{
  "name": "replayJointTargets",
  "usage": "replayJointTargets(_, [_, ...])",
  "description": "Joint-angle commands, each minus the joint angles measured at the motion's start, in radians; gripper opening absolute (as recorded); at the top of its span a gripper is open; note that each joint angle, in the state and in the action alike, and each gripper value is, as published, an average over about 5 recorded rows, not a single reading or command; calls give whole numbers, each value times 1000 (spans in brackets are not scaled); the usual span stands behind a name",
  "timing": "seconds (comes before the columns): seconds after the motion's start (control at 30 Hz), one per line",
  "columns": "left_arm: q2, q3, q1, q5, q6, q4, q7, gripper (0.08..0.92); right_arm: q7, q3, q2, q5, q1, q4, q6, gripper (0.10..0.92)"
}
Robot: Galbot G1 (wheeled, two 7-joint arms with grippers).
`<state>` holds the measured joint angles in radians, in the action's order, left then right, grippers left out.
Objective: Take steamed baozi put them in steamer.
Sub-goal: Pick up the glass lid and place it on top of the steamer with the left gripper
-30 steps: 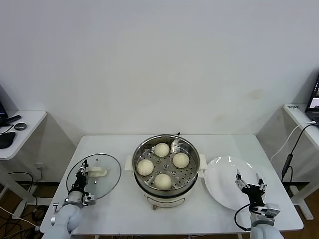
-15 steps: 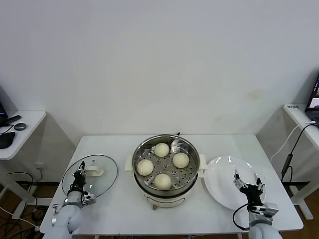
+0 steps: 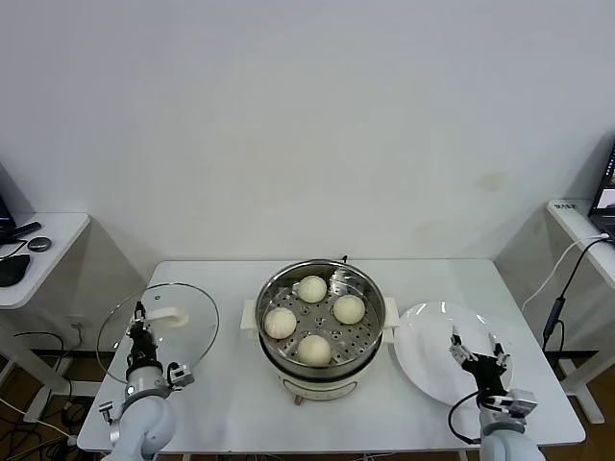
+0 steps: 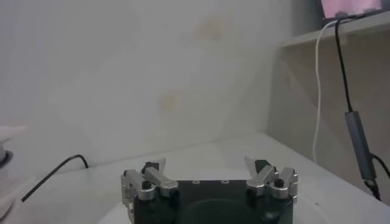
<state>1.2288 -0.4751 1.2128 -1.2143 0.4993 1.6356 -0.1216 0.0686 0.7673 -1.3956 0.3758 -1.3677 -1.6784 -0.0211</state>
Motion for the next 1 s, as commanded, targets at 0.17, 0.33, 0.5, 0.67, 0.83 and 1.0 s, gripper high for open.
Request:
replayJointTargets(0.17, [140, -49, 168, -185, 193, 546, 245, 173, -9, 6, 22, -6, -31, -21, 5, 823])
replayJointTargets(0.33, [141, -6, 190, -227, 193, 637, 302, 173, -10, -3, 13, -20, -26, -7, 5, 823])
replayJointTargets(0.5, [177, 117, 146, -312, 193, 630, 358, 173, -14, -18, -5, -50, -25, -32, 38, 823])
replayJointTargets(0.67, [192, 219, 90, -335, 192, 587, 387, 173, -3, -26, -16, -101, -38, -48, 40, 823])
replayJointTargets(0.83, [202, 333, 19, -310, 192, 513, 407, 173, 13, -32, -11, -116, -60, -61, 37, 823])
replayJointTargets(1.0, [206, 435, -74, -287, 192, 410, 407, 173, 36, -45, -4, -104, -85, -91, 45, 823])
